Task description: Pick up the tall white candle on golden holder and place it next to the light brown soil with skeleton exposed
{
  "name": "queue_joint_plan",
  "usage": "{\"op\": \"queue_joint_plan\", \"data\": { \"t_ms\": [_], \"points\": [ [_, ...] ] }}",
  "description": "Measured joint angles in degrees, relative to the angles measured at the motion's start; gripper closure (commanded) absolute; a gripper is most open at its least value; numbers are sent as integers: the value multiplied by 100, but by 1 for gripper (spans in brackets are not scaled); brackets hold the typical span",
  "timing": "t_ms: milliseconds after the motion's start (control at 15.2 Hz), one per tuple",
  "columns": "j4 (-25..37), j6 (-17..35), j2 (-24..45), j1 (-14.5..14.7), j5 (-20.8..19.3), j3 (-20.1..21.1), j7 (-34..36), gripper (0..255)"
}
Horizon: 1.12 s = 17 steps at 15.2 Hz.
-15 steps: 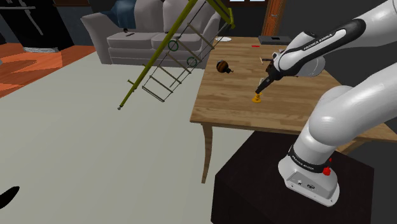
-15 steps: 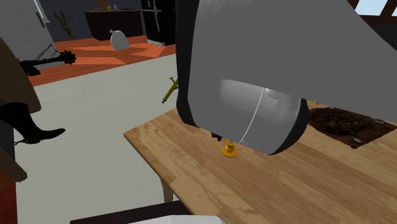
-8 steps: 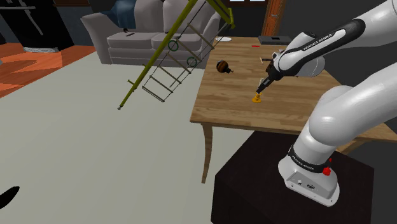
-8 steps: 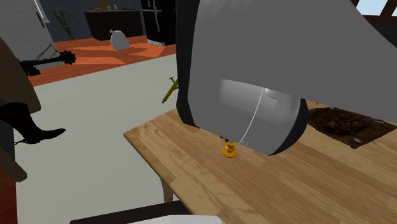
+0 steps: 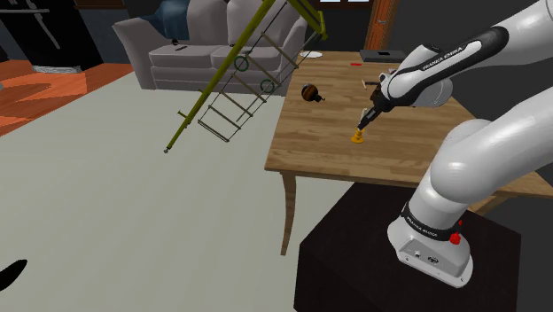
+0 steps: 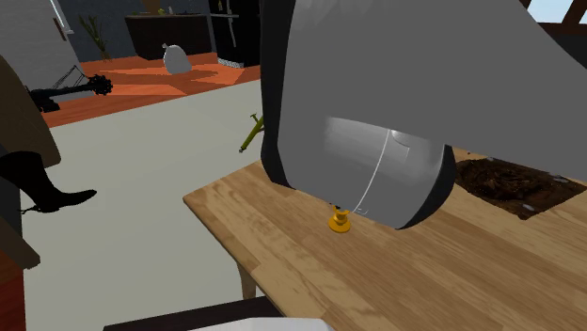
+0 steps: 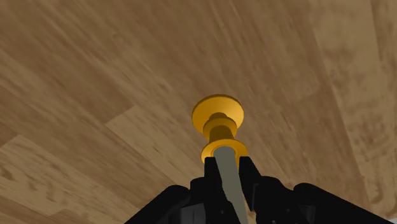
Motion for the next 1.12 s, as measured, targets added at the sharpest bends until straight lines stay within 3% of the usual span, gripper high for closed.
{"op": "queue_joint_plan", "data": {
  "t_ms": [594, 1122],
  "points": [
    [207, -917, -674, -404, -54, 611, 252, 255],
    [534, -1770, -1194, -549, 38, 1055, 416, 255]
  ]
}}
